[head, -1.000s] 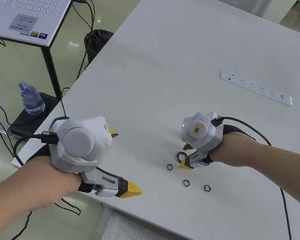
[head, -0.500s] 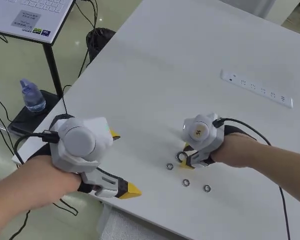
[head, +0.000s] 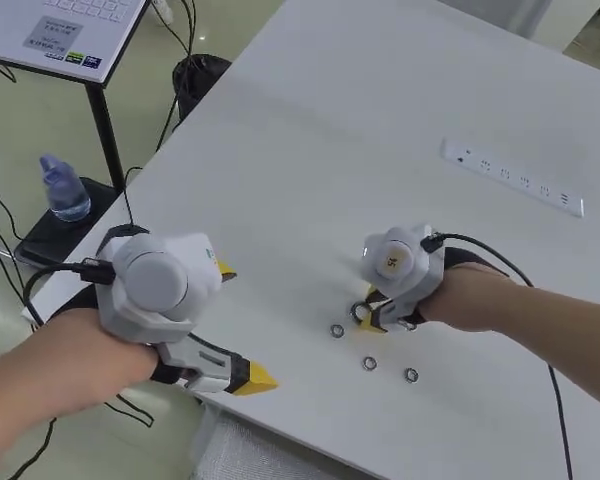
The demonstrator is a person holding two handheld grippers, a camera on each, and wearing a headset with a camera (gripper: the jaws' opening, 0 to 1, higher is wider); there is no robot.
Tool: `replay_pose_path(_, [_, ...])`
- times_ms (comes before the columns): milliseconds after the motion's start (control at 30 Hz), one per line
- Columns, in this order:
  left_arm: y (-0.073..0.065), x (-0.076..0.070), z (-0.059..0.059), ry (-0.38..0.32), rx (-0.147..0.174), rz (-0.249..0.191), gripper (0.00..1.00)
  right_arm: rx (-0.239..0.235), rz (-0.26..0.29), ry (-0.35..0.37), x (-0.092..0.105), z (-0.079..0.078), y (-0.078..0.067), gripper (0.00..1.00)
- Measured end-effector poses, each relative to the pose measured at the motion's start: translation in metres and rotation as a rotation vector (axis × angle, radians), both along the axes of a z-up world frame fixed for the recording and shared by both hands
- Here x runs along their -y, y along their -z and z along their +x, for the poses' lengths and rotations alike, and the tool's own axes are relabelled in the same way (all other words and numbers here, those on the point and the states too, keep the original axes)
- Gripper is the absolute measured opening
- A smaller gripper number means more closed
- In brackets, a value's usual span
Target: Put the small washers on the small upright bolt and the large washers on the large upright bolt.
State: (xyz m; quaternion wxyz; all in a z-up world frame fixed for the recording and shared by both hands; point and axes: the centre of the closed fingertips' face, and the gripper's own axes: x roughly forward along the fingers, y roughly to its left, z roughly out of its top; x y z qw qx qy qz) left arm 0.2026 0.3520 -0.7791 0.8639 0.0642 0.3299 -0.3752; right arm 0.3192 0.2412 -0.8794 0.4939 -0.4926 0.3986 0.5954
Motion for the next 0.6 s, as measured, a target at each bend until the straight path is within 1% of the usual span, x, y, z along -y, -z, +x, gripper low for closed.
replay_pose_path(167, [-0.002, 0.002, 0.001, 0.001, 0.004, -0.004, 0.82, 0.0, -0.033, 0.025, -0.002, 0.002, 0.0, 0.22])
replay_pose_path(233, [-0.001, 0.003, 0.0, 0.005, 0.002, 0.003, 0.82, 0.003, -0.038, 0.017, -0.001, 0.001, 0.0, 0.22])
replay_pose_path(333, [-0.001, 0.004, -0.001, 0.008, -0.003, 0.008, 0.81, -0.006, -0.027, 0.034, 0.0, 0.003, 0.0, 0.21])
replay_pose_path(367, [-0.002, 0.004, -0.001, 0.009, -0.001, 0.008, 0.81, -0.02, -0.014, 0.074, -0.001, 0.002, 0.0, 0.21])
replay_pose_path(400, [-0.003, 0.004, -0.002, 0.003, -0.008, 0.004, 0.81, -0.023, -0.012, 0.084, -0.001, 0.003, -0.001, 0.21])
replay_pose_path(433, [-0.006, 0.004, -0.001, -0.005, -0.009, -0.009, 0.81, -0.017, -0.013, 0.062, 0.0, 0.003, 0.0, 0.21])
replay_pose_path(500, [-0.011, 0.006, 0.0, -0.02, -0.003, -0.033, 0.81, -0.013, -0.014, 0.055, 0.0, 0.002, -0.001, 0.21])
replay_pose_path(567, [-0.01, 0.006, 0.0, -0.017, -0.004, -0.026, 0.81, -0.011, -0.014, 0.049, 0.0, 0.002, -0.001, 0.21])
replay_pose_path(600, [-0.01, 0.006, 0.0, -0.013, -0.002, -0.021, 0.81, -0.018, -0.013, 0.052, 0.0, 0.002, -0.001, 0.21])
